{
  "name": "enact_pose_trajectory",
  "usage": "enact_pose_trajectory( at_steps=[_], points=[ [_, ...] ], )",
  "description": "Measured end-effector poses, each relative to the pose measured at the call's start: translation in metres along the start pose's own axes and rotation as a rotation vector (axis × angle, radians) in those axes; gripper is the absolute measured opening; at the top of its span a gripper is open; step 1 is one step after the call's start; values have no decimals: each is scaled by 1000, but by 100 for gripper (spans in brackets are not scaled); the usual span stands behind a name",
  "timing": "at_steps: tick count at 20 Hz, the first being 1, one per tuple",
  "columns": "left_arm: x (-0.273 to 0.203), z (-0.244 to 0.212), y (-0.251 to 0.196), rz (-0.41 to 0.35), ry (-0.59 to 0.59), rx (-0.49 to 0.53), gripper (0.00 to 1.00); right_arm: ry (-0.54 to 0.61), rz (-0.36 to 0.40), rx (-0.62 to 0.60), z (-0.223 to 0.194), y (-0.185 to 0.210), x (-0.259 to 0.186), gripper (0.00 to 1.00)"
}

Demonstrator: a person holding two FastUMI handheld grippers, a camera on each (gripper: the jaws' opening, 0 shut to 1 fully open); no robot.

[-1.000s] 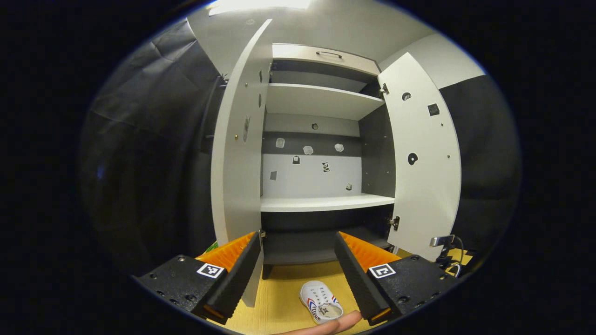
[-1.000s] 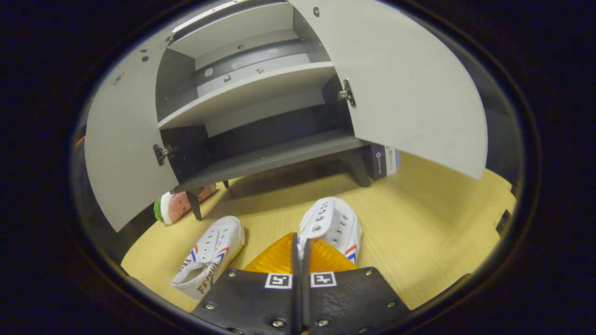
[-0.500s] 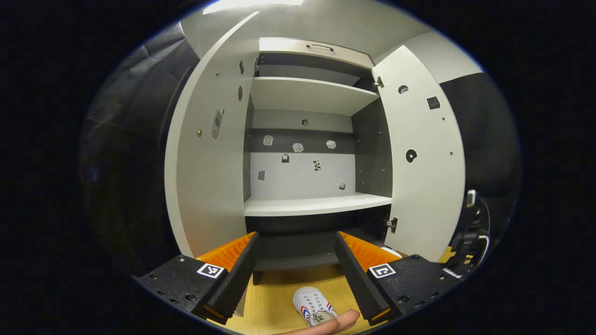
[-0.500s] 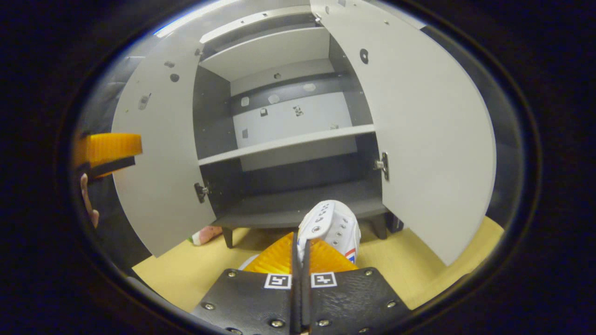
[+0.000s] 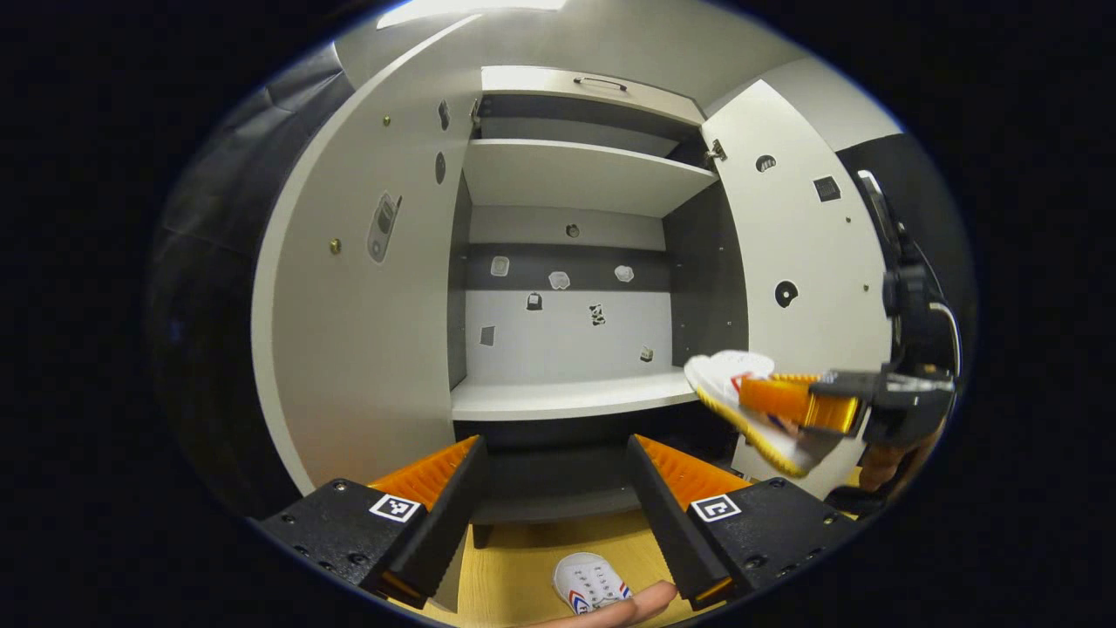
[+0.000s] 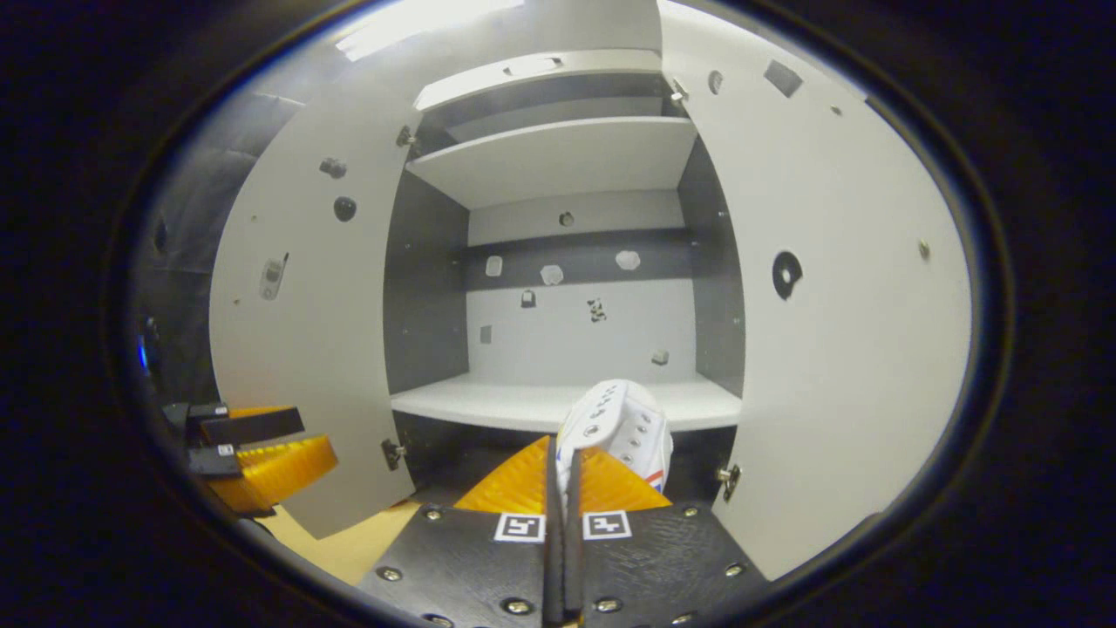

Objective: Grab one shoe with the right hand and put it into the shoe cabinet, grab the other shoe with the left hand and put it into the shoe cabinet; then close the right door with the right hand and the left door with the left hand.

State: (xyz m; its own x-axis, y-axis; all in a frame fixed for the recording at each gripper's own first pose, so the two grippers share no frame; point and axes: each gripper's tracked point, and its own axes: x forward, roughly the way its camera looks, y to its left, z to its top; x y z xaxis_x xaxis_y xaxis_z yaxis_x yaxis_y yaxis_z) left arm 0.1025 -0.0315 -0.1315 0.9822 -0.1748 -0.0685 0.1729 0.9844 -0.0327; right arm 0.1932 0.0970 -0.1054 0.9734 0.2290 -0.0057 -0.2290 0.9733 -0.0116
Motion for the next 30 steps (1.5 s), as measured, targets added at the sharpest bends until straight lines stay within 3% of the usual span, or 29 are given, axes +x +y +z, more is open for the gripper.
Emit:
enact_pose_trajectory(
  at_steps=[5, 9, 13, 17, 22, 23, 26, 28, 30],
  points=[
    [9, -8, 1, 11, 25, -19, 97, -1, 8, -20, 57, -8, 48, 1],
    [15, -15, -2, -1, 38, -16, 97, 53, -7, -15, 70, -21, 99, 2],
    [17, -19, 4, 29, 20, -77, 97, 137, -22, -40, 59, -36, 158, 1],
    [16, -25, 7, 31, 34, -81, 97, 242, -60, -77, 16, -55, 219, 2],
    [13, -36, 9, 36, 59, -72, 97, 311, -17, -143, -19, -55, 246, 2],
    [12, -40, 10, 40, 71, -69, 97, 300, -35, -164, -19, -58, 249, 10],
    [13, -54, 13, 55, 105, -65, 98, 231, -61, -207, 0, -56, 236, 22],
    [14, -64, 15, 76, 135, -63, 98, 165, -100, -260, 15, -59, 219, 84],
    [14, -79, 11, 72, 176, -62, 98, 107, -126, -286, 28, -57, 192, 99]
  ],
)
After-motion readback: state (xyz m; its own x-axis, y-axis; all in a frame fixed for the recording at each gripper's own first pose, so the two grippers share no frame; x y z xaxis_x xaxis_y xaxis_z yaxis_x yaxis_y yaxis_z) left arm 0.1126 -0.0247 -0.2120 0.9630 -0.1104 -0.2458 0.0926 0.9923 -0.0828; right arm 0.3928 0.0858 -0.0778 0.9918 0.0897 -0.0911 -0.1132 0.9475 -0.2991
